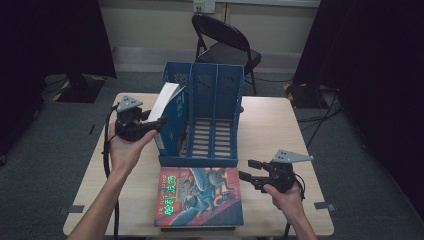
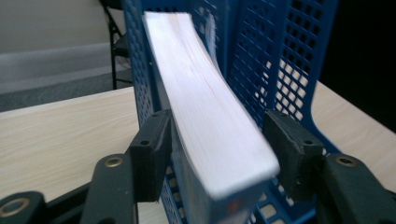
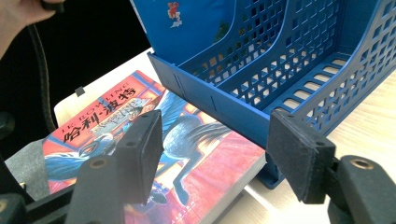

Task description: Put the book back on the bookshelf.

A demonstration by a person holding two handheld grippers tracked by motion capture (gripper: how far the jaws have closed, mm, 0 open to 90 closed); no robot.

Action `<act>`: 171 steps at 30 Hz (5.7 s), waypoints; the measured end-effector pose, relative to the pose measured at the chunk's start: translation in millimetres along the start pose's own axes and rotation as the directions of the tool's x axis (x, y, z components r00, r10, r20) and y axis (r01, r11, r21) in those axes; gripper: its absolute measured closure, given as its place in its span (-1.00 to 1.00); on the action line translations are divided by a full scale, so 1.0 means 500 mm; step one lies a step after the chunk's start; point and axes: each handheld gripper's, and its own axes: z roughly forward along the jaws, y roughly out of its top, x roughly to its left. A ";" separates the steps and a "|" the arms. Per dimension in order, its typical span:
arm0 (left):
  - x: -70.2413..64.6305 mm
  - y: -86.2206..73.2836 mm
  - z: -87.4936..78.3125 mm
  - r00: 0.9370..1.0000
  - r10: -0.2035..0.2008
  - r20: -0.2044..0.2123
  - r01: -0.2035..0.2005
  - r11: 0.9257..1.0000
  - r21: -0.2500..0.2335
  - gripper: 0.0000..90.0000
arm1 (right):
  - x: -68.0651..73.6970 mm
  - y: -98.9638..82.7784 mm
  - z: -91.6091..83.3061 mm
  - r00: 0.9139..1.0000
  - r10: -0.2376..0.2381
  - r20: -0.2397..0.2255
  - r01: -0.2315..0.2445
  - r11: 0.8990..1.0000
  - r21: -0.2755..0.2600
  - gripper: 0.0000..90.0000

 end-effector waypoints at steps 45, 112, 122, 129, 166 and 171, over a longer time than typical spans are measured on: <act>0.014 0.086 0.032 0.999 -0.042 -0.012 0.044 0.973 0.226 -0.01 | -0.002 0.001 0.007 1.000 0.007 -0.001 -0.007 1.000 0.008 -0.21; 0.017 0.176 0.210 0.985 -0.066 -0.160 0.162 0.674 0.721 0.35 | -0.015 -0.003 -0.002 1.000 0.023 0.003 -0.023 1.000 0.014 -0.22; 0.020 0.175 0.207 0.981 -0.090 -0.171 0.185 0.684 0.705 0.37 | -0.018 -0.004 -0.001 1.000 0.030 0.003 -0.030 0.999 0.013 -0.22; 0.019 0.185 0.207 0.976 -0.103 -0.193 0.209 0.700 0.683 0.37 | -0.022 -0.006 -0.002 0.999 0.034 0.005 -0.034 0.999 0.014 -0.22; 0.039 0.211 0.287 0.939 -0.147 -0.311 0.314 0.735 0.600 0.35 | -0.023 -0.011 -0.010 0.999 0.034 0.005 -0.034 0.999 0.006 -0.22; 0.041 0.209 0.279 0.946 -0.159 -0.284 0.303 0.746 0.592 0.30 | -0.021 -0.011 -0.011 1.000 0.031 0.003 -0.031 1.000 0.006 -0.22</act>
